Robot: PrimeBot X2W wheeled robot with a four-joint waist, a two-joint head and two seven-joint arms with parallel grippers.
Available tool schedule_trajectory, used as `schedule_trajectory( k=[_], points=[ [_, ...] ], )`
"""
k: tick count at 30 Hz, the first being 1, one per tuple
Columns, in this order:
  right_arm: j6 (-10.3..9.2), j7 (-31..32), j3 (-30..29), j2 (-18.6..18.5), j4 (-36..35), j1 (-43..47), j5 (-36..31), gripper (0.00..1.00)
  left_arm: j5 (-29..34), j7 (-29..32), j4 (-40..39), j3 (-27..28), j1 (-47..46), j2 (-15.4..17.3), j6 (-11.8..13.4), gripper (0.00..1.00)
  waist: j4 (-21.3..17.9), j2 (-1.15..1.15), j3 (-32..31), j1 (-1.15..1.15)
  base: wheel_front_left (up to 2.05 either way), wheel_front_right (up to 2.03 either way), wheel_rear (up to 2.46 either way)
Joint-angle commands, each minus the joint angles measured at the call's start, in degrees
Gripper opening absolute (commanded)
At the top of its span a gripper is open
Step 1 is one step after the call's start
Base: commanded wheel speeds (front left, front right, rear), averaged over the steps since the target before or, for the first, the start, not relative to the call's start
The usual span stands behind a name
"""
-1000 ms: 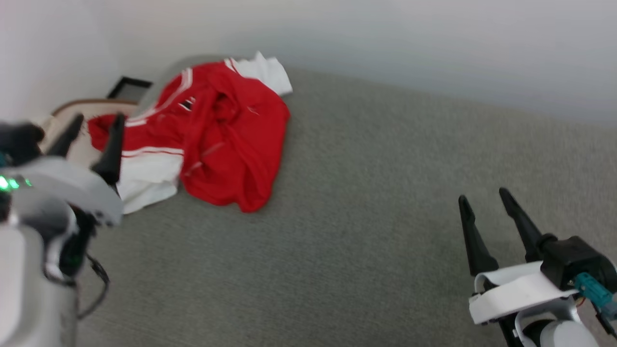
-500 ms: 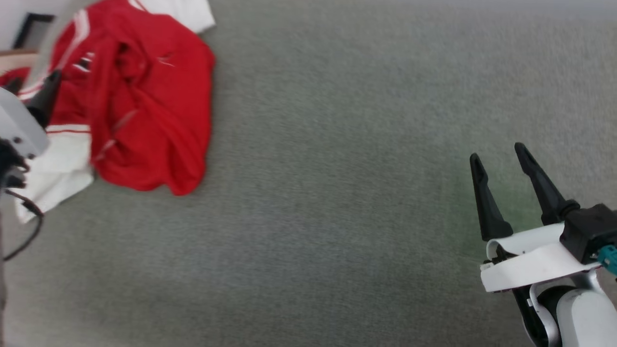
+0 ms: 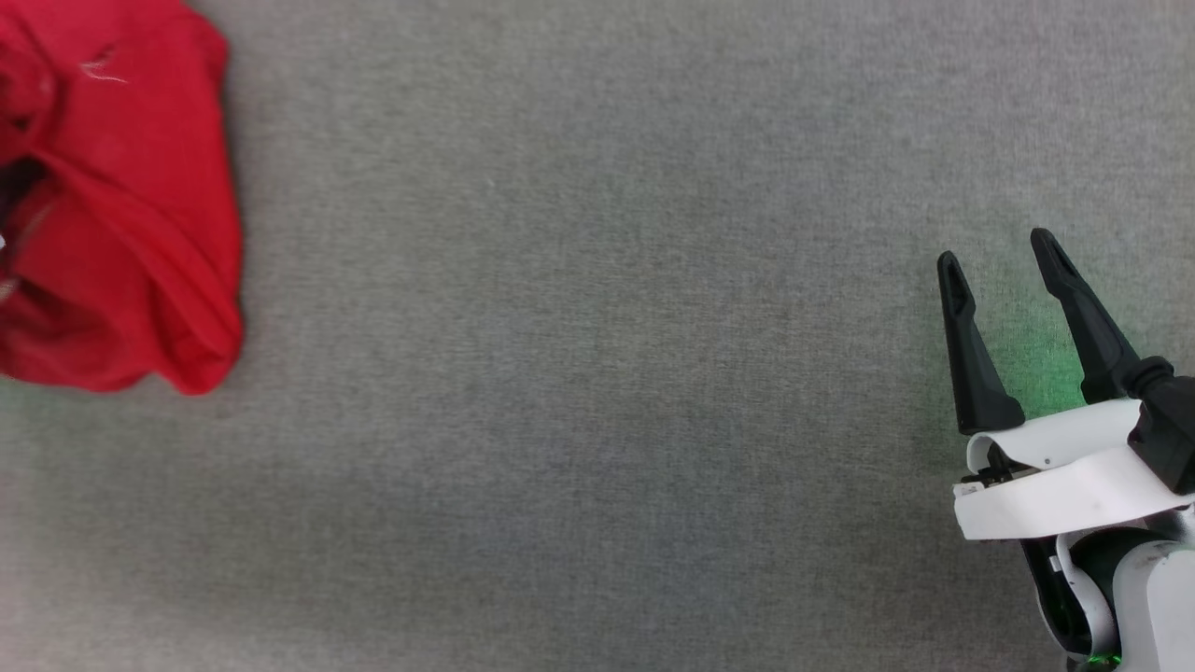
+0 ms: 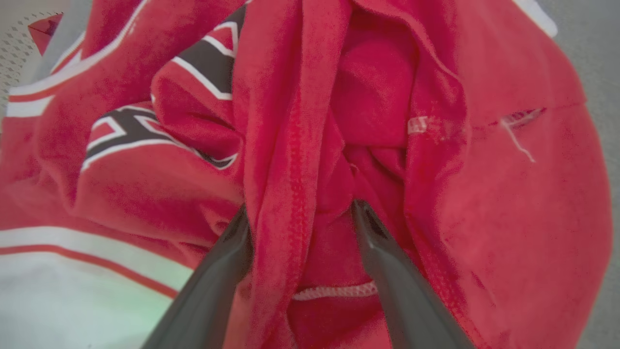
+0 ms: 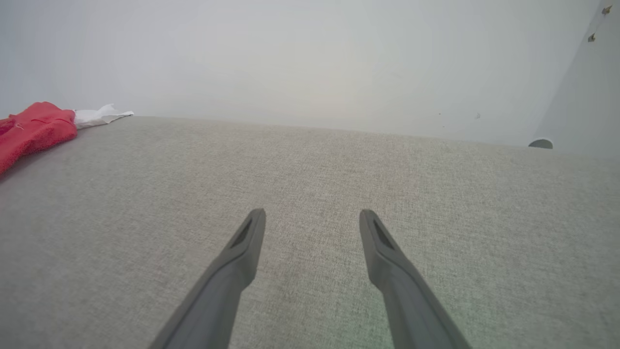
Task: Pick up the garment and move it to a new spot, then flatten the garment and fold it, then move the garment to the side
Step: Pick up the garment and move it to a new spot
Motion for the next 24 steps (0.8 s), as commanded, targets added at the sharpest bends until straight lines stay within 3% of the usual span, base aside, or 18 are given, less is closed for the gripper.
schedule_trajectory(
  k=[1,13,15,16,24],
  points=[
    [0.04,0.3,0.0,0.0,-0.6,-0.6,0.3,1.00,-0.1,0.5,1.1,-0.3,-1.1,0.2,0.3,1.00,-2.1,0.00,2.8,0.00,0.00,0.00,0.00],
    [0.04,1.8,-0.1,0.2,-2.1,-0.8,0.8,1.00,-0.4,-0.5,11.2,-2.2,-2.8,-3.1,-0.1,1.00,-2.6,0.00,3.7,0.00,0.00,0.00,0.00],
    [0.04,2.1,-0.3,0.3,-2.1,-0.5,1.0,1.00,-0.4,-0.9,12.4,-2.6,-3.2,-3.4,-0.5,0.28,-2.4,0.00,3.2,0.00,0.00,0.00,0.00],
    [0.04,2.1,-0.4,0.4,-2.0,-0.3,1.1,1.00,-0.5,-1.5,12.7,-2.6,-3.4,-3.4,-0.6,0.00,-2.3,0.00,2.9,0.00,0.00,0.00,0.00],
    [0.04,1.8,-0.6,0.8,-0.5,1.7,1.5,1.00,0.7,-6.9,13.0,-4.2,-7.2,-0.4,-1.7,0.00,-1.0,0.00,-1.9,0.00,0.00,0.00,0.00]
  ],
)
